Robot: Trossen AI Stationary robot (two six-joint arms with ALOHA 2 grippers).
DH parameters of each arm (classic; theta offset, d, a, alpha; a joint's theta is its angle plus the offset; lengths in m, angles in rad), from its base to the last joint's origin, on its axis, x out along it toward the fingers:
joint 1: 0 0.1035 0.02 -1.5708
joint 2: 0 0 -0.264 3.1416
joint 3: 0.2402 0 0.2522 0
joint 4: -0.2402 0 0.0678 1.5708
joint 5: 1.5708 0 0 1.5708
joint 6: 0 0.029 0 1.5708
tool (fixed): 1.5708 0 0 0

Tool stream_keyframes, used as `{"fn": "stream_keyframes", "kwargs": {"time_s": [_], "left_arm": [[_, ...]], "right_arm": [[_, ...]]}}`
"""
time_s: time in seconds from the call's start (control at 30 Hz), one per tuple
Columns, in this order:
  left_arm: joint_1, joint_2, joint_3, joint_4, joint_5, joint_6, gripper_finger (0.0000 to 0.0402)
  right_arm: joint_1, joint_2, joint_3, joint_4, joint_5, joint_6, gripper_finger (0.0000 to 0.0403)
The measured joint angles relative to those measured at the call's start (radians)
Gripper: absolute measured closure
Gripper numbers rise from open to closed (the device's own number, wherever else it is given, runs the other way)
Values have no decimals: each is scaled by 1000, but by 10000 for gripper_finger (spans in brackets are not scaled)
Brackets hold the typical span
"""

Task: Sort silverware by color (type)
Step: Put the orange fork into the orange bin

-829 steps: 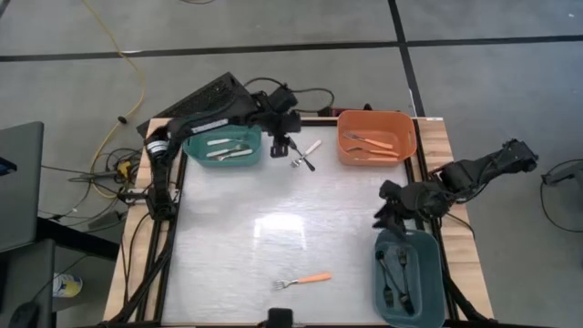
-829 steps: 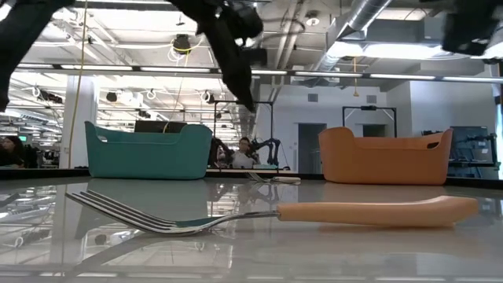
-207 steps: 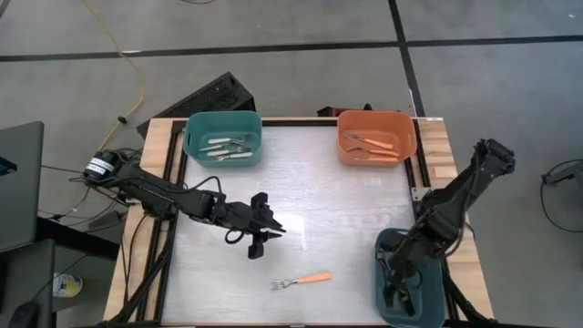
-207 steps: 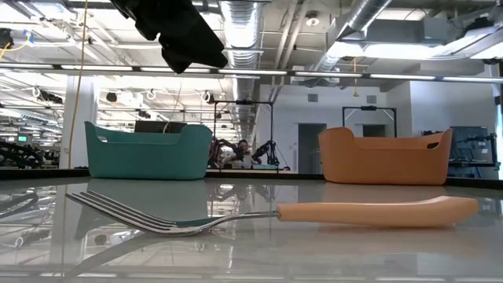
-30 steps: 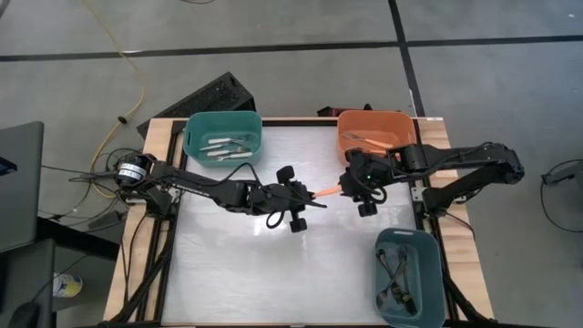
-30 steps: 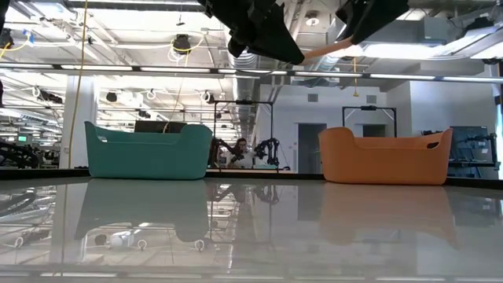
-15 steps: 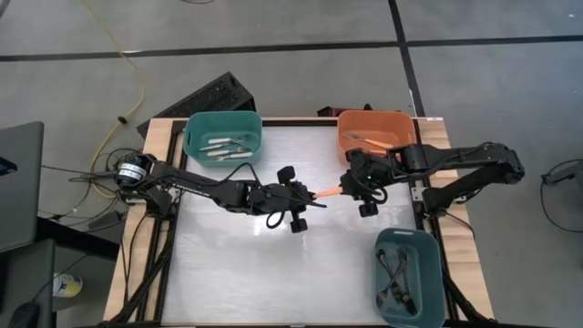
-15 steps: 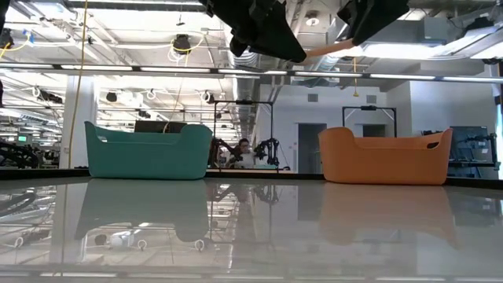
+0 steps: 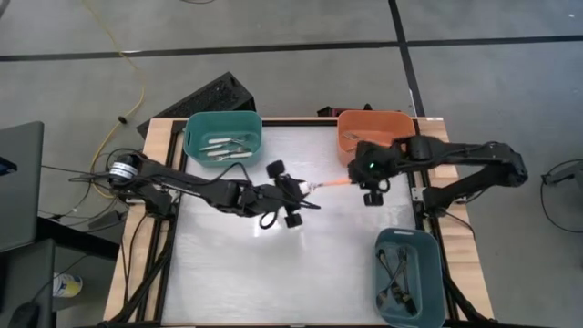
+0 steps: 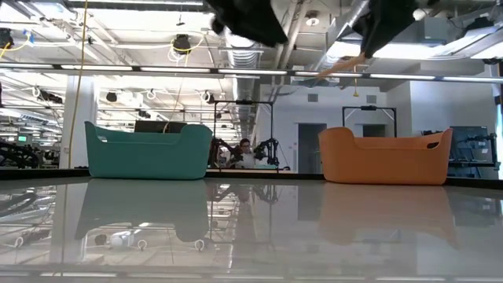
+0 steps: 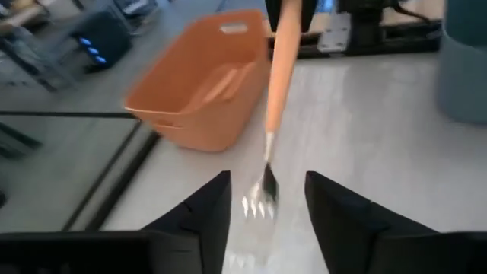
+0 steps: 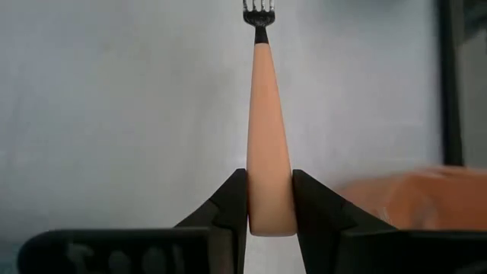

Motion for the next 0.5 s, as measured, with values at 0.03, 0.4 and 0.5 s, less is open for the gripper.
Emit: {"fn": "stream_keyframes", "kwargs": {"time_s": [0.03,0.4,0.5], "left_arm": [[-10,-29,0,-25,-24,0,244],[-38,-333,-38,-370,37,37,231],[-37,-429,-141,-352,100,71,231]], "right_arm": [[-16,-16,0,1,0,11,299],[-257,-227,0,142,19,242,299],[-296,-253,0,169,87,328,299]]}}
